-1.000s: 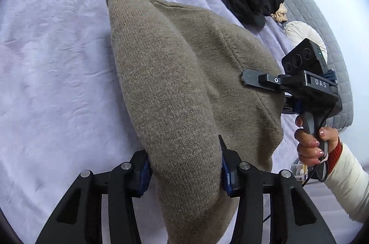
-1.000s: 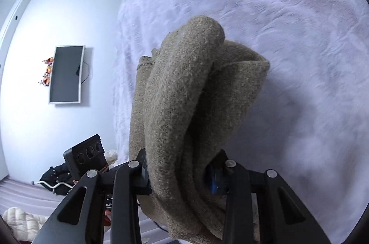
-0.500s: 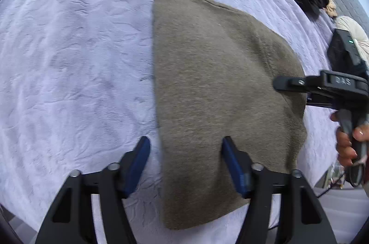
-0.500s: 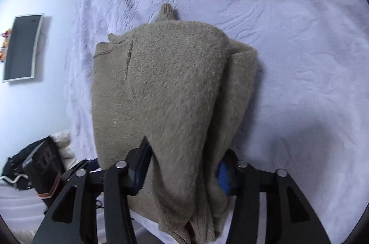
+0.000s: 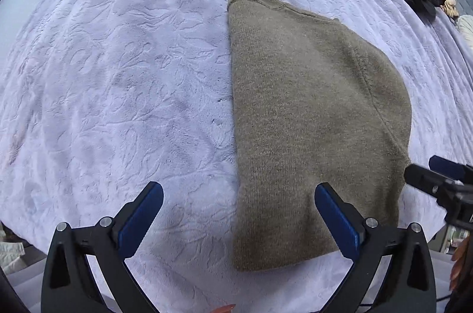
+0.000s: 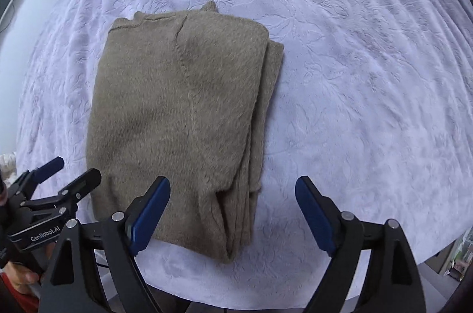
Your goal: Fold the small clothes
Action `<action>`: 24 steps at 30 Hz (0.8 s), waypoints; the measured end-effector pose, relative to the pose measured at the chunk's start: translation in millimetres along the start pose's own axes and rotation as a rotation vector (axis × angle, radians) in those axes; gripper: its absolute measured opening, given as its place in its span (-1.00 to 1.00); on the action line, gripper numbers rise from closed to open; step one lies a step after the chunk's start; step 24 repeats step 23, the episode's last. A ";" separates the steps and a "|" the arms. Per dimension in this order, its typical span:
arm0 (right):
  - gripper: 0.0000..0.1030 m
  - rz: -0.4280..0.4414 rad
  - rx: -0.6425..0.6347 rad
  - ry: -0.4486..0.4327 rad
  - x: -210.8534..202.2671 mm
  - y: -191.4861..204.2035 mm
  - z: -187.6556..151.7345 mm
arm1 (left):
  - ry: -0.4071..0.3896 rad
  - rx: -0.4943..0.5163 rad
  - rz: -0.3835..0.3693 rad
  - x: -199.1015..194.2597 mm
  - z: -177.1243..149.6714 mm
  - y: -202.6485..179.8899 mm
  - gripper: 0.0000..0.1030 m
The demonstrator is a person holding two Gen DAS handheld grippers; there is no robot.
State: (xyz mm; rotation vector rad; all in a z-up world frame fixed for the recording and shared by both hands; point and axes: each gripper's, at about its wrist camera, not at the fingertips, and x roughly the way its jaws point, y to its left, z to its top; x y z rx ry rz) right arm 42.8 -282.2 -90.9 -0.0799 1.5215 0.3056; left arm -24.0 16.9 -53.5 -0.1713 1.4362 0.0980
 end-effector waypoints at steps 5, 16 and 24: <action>0.73 -0.010 0.024 -0.001 -2.3 9.1 -8.4 | 0.007 -0.008 0.010 -4.9 -6.5 2.7 1.00; 0.73 -0.018 0.029 -0.006 -5.7 10.1 -16.3 | 0.018 -0.021 0.014 -8.3 -13.6 5.4 1.00; 0.73 -0.028 0.032 -0.002 -4.1 9.8 -20.8 | 0.019 0.005 -0.012 -10.3 -18.4 -0.2 1.00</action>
